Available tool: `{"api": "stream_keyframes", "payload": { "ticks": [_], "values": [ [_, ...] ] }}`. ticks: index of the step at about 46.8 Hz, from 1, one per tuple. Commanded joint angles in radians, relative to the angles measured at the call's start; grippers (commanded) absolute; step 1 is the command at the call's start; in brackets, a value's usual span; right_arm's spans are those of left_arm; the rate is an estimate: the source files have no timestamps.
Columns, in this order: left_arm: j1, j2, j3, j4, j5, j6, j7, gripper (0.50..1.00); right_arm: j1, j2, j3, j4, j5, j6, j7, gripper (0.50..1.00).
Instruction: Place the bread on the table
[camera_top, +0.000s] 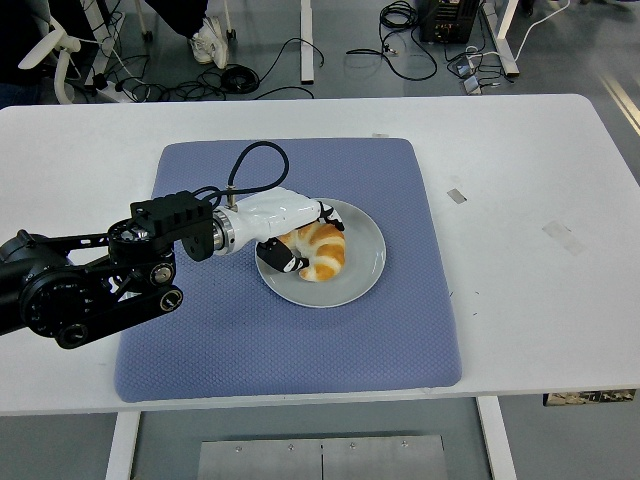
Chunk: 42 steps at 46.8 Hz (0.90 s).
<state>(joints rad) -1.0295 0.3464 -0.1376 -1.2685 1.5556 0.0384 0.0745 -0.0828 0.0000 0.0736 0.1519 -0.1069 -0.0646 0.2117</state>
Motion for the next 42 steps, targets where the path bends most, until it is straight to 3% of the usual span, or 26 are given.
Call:
{"api": "stream_keyframes", "payload": {
  "ticks": [1,15,30,42],
  "values": [
    [0.0,0.002,0.001,0.0,-0.002,0.0,-0.001,0.646,0.0,0.0,0.0,0.0,0.0,0.0,0.0,1.0],
    [-0.011,0.025,-0.017,0.0,-0.02,0.0,-0.001,0.546,0.0,0.0,0.0,0.0,0.0,0.0,0.0,1.0],
    [-0.046,0.066,-0.06,-0.002,-0.049,0.001,0.001,0.543,0.0,0.0,0.0,0.0,0.001,0.0,0.0,1.0],
    [-0.047,0.138,-0.083,-0.002,-0.037,0.014,-0.002,0.545,0.0,0.0,0.0,0.0,0.0,0.0,0.0,1.0]
  ]
}}
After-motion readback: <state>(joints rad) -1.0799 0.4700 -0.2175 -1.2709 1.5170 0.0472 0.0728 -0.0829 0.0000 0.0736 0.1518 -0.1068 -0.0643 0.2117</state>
